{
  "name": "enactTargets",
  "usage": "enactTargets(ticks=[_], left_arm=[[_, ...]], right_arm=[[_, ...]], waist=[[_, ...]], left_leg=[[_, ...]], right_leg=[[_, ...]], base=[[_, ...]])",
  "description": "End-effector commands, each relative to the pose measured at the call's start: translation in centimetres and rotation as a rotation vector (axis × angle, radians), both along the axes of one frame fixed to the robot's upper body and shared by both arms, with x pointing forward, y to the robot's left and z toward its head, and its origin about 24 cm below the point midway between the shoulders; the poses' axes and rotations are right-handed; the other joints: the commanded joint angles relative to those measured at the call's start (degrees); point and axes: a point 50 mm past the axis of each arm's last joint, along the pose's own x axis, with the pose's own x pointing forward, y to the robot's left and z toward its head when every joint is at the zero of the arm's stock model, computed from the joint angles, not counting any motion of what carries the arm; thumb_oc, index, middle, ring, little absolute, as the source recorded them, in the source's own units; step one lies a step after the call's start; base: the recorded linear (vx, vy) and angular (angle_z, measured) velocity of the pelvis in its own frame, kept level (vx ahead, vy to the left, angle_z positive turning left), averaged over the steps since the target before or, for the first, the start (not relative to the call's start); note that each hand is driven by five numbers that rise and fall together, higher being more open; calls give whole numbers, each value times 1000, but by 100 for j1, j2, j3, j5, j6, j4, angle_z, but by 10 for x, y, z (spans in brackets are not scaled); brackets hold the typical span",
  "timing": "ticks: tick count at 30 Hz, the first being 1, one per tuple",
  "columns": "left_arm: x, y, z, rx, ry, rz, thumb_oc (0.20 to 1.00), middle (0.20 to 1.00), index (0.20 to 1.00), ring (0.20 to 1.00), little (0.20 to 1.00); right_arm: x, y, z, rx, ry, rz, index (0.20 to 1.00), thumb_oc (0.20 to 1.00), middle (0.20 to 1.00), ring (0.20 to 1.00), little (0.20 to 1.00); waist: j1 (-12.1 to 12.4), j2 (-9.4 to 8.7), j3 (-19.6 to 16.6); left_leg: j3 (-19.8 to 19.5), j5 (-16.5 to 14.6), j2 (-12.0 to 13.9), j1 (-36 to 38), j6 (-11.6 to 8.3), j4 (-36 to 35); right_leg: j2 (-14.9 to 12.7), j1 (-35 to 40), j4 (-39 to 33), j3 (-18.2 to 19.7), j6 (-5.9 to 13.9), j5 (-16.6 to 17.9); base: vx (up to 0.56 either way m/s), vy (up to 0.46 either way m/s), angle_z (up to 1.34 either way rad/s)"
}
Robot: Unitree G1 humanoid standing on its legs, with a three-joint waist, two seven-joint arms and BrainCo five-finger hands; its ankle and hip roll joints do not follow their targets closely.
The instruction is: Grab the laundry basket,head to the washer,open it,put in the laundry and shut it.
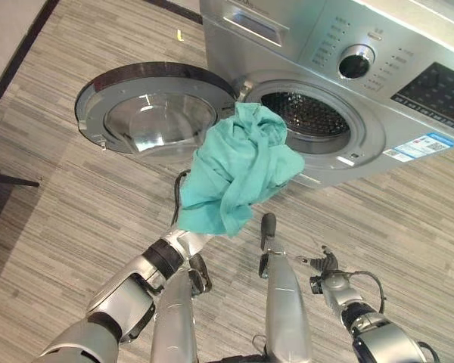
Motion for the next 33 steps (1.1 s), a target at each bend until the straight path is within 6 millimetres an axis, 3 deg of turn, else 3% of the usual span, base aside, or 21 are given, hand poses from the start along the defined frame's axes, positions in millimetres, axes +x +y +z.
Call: enactTargets(ticks=[1, 3, 4, 10, 11, 17, 20, 21, 23, 29, 31, 33], left_arm=[[1, -8, 11, -158, 20, -3, 200, 200, 200, 200, 200], [4, -10, 12, -178, 49, -8, 200, 200, 200, 200, 200], [17, -13, 23, -261, 117, 11, 200, 200, 200, 200, 200], [31, -12, 57, -371, 135, -13, 200, 200, 200, 200, 200], [31, -12, 58, -371, 134, -13, 200, 200, 200, 200, 200], [39, -11, 110, -348, -19, 27, 200, 200, 200, 200, 200], [40, -10, 120, -329, -57, 37, 200, 200, 200, 200, 200], [39, -10, 142, -295, -134, 41, 200, 200, 200, 200, 200], [38, -10, 148, -290, -150, 39, 200, 200, 200, 200, 200], [35, -11, 185, -407, -180, 3, 200, 200, 200, 200, 200], [30, -11, 212, -501, -201, -30, 200, 200, 200, 200, 200], [30, -8, 216, -520, -201, -26, 200, 200, 200, 200, 200]], right_arm=[[8, -1, 12, -12, -96, -7, 1000, 1000, 1000, 1000, 1000], [16, 2, 20, -7, -133, -5, 1000, 1000, 1000, 1000, 1000], [38, 10, 45, 8, -237, 1, 1000, 1000, 1000, 1000, 1000], [63, 17, 80, 27, -371, -4, 1000, 1000, 1000, 1000, 1000], [64, 17, 80, 26, -372, -4, 1000, 1000, 1000, 1000, 1000], [72, 23, 93, 55, -440, -1, 1000, 1000, 1000, 1000, 1000], [72, 24, 96, 57, -455, 2, 1000, 1000, 1000, 1000, 1000], [72, 25, 100, 52, -487, 16, 1000, 1000, 1000, 1000, 1000], [72, 24, 101, 52, -492, 21, 1000, 1000, 1000, 1000, 1000], [66, 21, 98, 61, -502, 17, 1000, 1000, 1000, 1000, 1000], [59, 19, 90, 98, -500, -21, 1000, 1000, 1000, 1000, 1000], [57, 18, 90, 103, -505, -21, 1000, 1000, 1000, 1000, 1000]], waist=[[-5, 39, -456], [-25, 41, -438], [-91, 85, -431], [-228, 270, -411], [-225, 272, -415], [-372, 298, -412], [-408, 294, -405], [-509, 266, -406], [-526, 254, -406], [-698, 130, -394], [-875, 61, -390], [-915, 38, -388]], left_leg=[[-478, -293, -46, -389, -48, -96], [-494, -331, -20, -575, -46, 62], [-507, -425, 47, -1059, -53, 366], [-496, -428, 113, -1789, -104, 525], [-493, -431, 116, -1804, -104, 532], [-455, -519, 309, -2377, -130, 844], [-431, -539, 349, -2455, -139, 905], [-302, -607, 465, -2536, -124, 946], [-269, -622, 509, -2572, -117, 986], [-153, -668, 729, -2739, -101, 1080], [-93, -674, 853, -2754, -137, 1069], [-46, -680, 889, -2721, -147, 1046]], right_leg=[[-103, -275, 660, 149, 85, -1062], [-60, -487, 854, 189, 59, -1113], [46, -1051, 1199, 300, -1, -1255], [172, -1888, 1426, 466, -47, -1312], [175, -1906, 1432, 471, -48, -1313], [389, -2549, 1653, 564, -36, -1305], [430, -2635, 1675, 578, -39, -1299], [528, -2798, 1647, 594, 9, -1230], [562, -2845, 1641, 593, 24, -1206], [667, -3082, 1496, 511, 112, -1043], [736, -3121, 1338, 441, 165, -964], [765, -3132, 1286, 438, 182, -927]], base=[[-26, -25, -8], [-32, -45, -14], [-31, -61, -12], [11, -31, -14], [26, -4, -12], [39, -19, -14], [32, 19, -15], [54, 58, -21], [47, 47, -24], [36, -21, -29], [77, -47, -29], [44, -2, -16]])
